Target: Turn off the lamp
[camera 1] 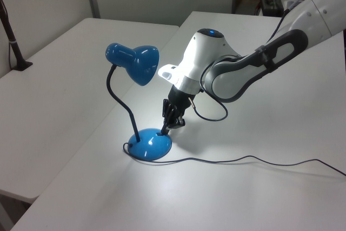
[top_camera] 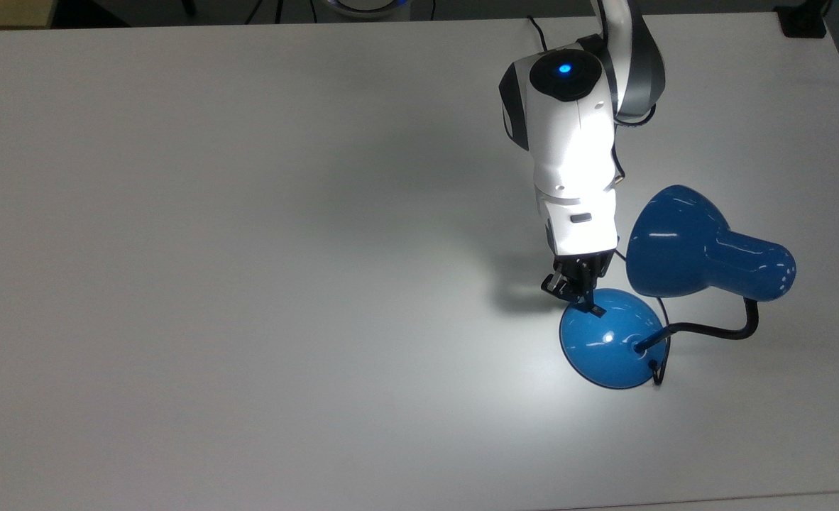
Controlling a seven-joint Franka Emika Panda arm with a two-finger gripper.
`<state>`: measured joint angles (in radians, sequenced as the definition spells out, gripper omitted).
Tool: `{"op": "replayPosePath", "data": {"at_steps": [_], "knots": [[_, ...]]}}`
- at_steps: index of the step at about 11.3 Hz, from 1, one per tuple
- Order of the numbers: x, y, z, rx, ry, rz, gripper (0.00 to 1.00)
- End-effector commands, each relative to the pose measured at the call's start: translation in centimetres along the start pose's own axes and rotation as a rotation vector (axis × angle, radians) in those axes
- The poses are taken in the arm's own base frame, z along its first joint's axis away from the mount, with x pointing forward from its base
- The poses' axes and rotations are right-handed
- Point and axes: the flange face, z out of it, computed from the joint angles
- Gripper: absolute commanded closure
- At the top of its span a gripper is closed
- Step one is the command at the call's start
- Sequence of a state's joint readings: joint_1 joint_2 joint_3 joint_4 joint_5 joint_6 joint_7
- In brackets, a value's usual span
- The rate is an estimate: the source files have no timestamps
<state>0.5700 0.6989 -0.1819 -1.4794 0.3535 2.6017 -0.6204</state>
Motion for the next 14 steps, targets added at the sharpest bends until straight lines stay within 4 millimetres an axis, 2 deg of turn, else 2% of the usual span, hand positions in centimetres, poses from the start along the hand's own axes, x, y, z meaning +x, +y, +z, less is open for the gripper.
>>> {"op": "replayPosePath", "data": {"at_steps": [1,2,4,7,14], "knots": [[0.7,-0.6,0.1,-0.014,0.017,0.008,0.97],[0.7,-0.6,0.1,-0.014,0.017,0.008,0.97],[1.3,-0.3,-1.2,-0.02,0.035,0.009,0.97],[1.4,-0.3,-1.6,-0.018,0.041,0.015,0.97],[1.3,-1.4,-0.3,-0.011,0.036,0.018,0.98]]}}
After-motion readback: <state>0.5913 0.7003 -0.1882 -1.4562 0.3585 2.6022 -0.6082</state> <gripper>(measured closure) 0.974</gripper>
